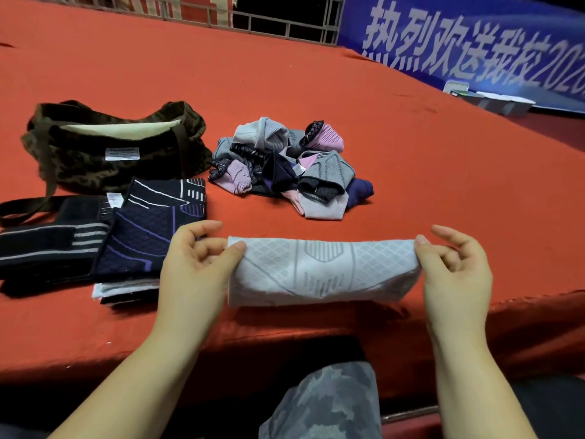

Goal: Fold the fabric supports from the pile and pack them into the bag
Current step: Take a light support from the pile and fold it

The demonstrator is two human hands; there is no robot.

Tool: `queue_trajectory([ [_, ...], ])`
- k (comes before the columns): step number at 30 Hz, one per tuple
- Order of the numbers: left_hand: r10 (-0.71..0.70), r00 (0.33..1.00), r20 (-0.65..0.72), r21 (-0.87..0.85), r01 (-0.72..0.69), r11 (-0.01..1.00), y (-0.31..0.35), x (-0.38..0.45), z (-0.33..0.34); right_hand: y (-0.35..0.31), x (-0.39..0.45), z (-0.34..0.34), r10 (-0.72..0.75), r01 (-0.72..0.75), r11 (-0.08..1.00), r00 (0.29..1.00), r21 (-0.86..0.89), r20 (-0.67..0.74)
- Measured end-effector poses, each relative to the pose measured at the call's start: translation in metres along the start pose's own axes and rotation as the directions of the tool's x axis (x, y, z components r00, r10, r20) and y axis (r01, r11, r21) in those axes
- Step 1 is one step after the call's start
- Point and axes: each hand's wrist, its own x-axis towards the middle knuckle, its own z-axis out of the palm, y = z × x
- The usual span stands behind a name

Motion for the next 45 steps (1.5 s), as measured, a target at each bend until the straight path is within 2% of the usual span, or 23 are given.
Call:
queue_trajectory([
  [3,-0.017,1.000,-0.013,0.025,0.018,1.000,0.000,0.009,0.000,-0.002,0.009,0.003,-0.009,0.009,1.000,1.000,0.019,0.006],
  [6,-0.057,0.998,-0.011,0.086,0.058,0.995,-0.006,0.021,0.007,0.007,0.023,0.015,0.054,-0.052,0.996,0.998,-0.073,0.023],
  [7,-0.077,0.997,0.002,0.131,0.076,0.989,-0.010,0.024,0.011,0.013,0.027,0.020,0.085,-0.080,0.990,0.996,-0.114,0.039],
  [9,-0.135,0.990,0.037,0.340,0.114,0.933,-0.020,0.025,0.020,0.024,0.028,0.030,0.185,-0.157,0.963,0.976,-0.221,0.116],
  [11,-0.180,0.980,0.083,0.597,0.096,0.797,-0.032,0.021,0.027,0.038,0.020,0.038,0.265,-0.175,0.905,0.946,-0.388,0.190],
  [12,-0.190,0.975,0.118,0.704,0.053,0.709,-0.038,0.018,0.030,0.043,0.013,0.043,0.245,-0.119,0.870,0.947,-0.479,0.209],
  [14,-0.183,0.964,0.195,0.858,-0.078,0.507,-0.047,0.012,0.036,0.047,-0.007,0.053,0.126,0.048,0.812,0.959,-0.581,0.254],
  [15,-0.160,0.958,0.239,0.899,-0.155,0.410,-0.050,0.009,0.039,0.046,-0.017,0.059,0.056,0.131,0.810,0.953,-0.572,0.297],
  [17,-0.099,0.930,0.353,0.901,-0.309,0.304,-0.052,0.006,0.048,0.043,-0.030,0.072,-0.036,0.258,0.826,0.911,-0.501,0.411],
  [19,-0.083,0.897,0.434,0.874,-0.396,0.283,-0.056,0.012,0.058,0.042,-0.033,0.084,-0.045,0.314,0.839,0.853,-0.444,0.519],
  [23,-0.169,0.845,0.508,0.857,-0.476,0.197,-0.073,0.033,0.066,0.050,-0.024,0.098,0.027,0.427,0.779,0.709,-0.460,0.705],
  [26,-0.288,0.812,0.507,0.862,-0.484,0.152,-0.085,0.036,0.058,0.067,-0.021,0.094,0.214,0.471,0.656,0.633,-0.590,0.744],
  [29,-0.313,0.812,0.492,0.869,-0.479,0.124,-0.089,0.037,0.047,0.076,-0.020,0.081,0.326,0.434,0.536,0.685,-0.724,0.652],
  [33,-0.301,0.845,0.442,0.895,-0.437,0.086,-0.088,0.038,0.037,0.076,-0.013,0.070,0.357,0.373,0.444,0.760,-0.815,0.543],
  [35,-0.309,0.861,0.404,0.914,-0.388,0.114,-0.086,0.038,0.034,0.079,-0.006,0.068,0.386,0.337,0.416,0.776,-0.845,0.499],
  [37,-0.276,0.876,0.396,0.915,-0.349,0.203,-0.080,0.037,0.033,0.080,0.001,0.066,0.428,0.281,0.388,0.788,-0.878,0.442],
  [39,-0.189,0.918,0.349,0.859,-0.233,0.455,-0.075,0.034,0.033,0.079,0.005,0.066,0.433,0.259,0.326,0.814,-0.909,0.387],
  [41,-0.126,0.965,0.231,0.709,-0.078,0.700,-0.069,0.030,0.031,0.074,-0.002,0.069,0.373,0.303,0.270,0.842,-0.914,0.389],
  [42,-0.120,0.978,0.168,0.638,-0.016,0.770,-0.067,0.029,0.029,0.072,-0.010,0.072,0.332,0.349,0.303,0.834,-0.887,0.441],
  [43,-0.128,0.985,0.118,0.581,0.036,0.813,-0.065,0.028,0.028,0.069,-0.020,0.076,0.305,0.400,0.382,0.796,-0.833,0.522],
  [45,-0.171,0.984,0.053,0.463,0.127,0.877,-0.063,0.028,0.027,0.061,-0.045,0.087,0.275,0.473,0.580,0.653,-0.663,0.706],
])
